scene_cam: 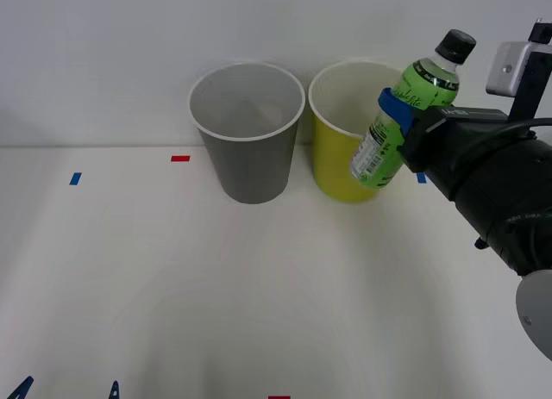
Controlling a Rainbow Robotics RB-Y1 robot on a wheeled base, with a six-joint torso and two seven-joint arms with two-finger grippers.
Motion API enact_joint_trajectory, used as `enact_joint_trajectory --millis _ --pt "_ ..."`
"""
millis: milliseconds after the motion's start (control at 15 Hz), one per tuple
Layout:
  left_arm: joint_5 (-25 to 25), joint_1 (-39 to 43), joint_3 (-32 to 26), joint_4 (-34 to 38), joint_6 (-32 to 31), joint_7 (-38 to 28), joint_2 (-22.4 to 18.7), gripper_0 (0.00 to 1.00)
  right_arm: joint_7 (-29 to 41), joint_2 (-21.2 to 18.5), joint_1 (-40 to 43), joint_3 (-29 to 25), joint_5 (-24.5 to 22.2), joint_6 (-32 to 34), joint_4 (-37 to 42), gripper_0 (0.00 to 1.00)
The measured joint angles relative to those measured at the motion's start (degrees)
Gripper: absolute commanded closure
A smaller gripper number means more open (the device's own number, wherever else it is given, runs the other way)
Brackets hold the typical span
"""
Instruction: Put cans in the gray bin and PET bottles in the light green bin.
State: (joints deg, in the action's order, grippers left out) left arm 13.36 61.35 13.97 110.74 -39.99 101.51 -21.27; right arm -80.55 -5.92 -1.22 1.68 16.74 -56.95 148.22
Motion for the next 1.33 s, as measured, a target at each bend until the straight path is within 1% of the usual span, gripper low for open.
enact_joint_trajectory --millis 200,333,600,933,1200,1333 --pt "0.00 0.00 0.00 0.00 0.00 0.00 0.00 0.00 0.97 0.12 -0.32 1.01 -2.89 -2.90 1.63 1.00" --pt "0.00 0.00 0.00 0.00 0.00 0.00 0.00 0.00 1.34 0.20 -0.43 1.06 -3.72 -4.65 1.76 1.00" --pt "0.00 0.00 0.00 0.00 0.00 0.00 0.00 0.00 1.73 0.35 -2.20 0.84 -4.95 -5.45 1.78 1.00" --pt "0.00 0.00 0.00 0.00 0.00 0.00 0.00 0.00 2.14 2.46 -13.42 -2.65 -6.88 -15.46 1.79 1.00" --pt "0.00 0.00 0.00 0.00 0.00 0.00 0.00 0.00 2.67 3.13 -23.47 -6.20 -8.29 -25.99 1.78 1.00" --pt "0.00 0.00 0.00 0.00 0.00 0.00 0.00 0.00 2.77 3.08 -27.33 -7.55 -9.18 -27.62 1.50 1.00"
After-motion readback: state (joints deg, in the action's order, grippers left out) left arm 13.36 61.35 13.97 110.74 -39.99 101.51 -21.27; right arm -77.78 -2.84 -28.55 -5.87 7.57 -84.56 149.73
